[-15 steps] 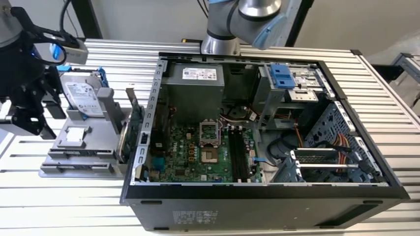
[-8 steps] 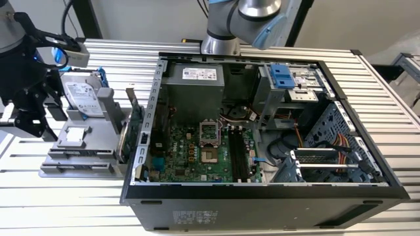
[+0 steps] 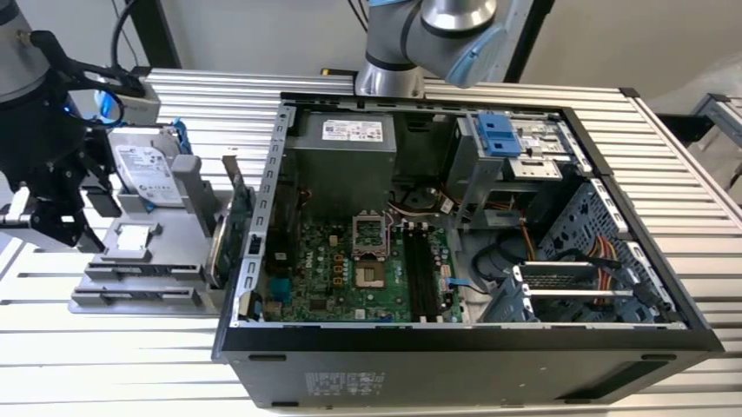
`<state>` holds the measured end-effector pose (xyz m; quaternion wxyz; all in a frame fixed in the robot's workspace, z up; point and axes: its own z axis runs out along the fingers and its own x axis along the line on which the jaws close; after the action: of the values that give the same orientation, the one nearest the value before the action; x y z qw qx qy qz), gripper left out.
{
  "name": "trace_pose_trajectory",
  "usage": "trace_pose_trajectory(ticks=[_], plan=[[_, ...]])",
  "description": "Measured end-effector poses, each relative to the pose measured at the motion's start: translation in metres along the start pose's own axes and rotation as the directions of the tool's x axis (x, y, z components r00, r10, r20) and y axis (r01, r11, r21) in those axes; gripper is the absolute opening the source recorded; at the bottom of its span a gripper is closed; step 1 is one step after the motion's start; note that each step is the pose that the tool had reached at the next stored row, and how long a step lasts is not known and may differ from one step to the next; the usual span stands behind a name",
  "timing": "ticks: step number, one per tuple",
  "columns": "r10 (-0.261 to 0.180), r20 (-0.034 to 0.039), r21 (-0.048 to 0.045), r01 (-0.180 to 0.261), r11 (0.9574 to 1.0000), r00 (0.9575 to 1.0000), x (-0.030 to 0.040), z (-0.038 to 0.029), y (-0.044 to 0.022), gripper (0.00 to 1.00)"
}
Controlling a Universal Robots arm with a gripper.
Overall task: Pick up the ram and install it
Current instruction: 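Pick up the ram and move it above insertion slot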
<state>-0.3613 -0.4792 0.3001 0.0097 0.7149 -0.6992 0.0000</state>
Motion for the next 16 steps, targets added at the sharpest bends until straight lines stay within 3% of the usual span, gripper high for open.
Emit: trace_pose_trajectory(ticks=[16], plan=[[0.0, 0.0, 0.0, 0.0, 1.0, 1.0, -0.0001, 0.0127, -0.0002, 1.0]])
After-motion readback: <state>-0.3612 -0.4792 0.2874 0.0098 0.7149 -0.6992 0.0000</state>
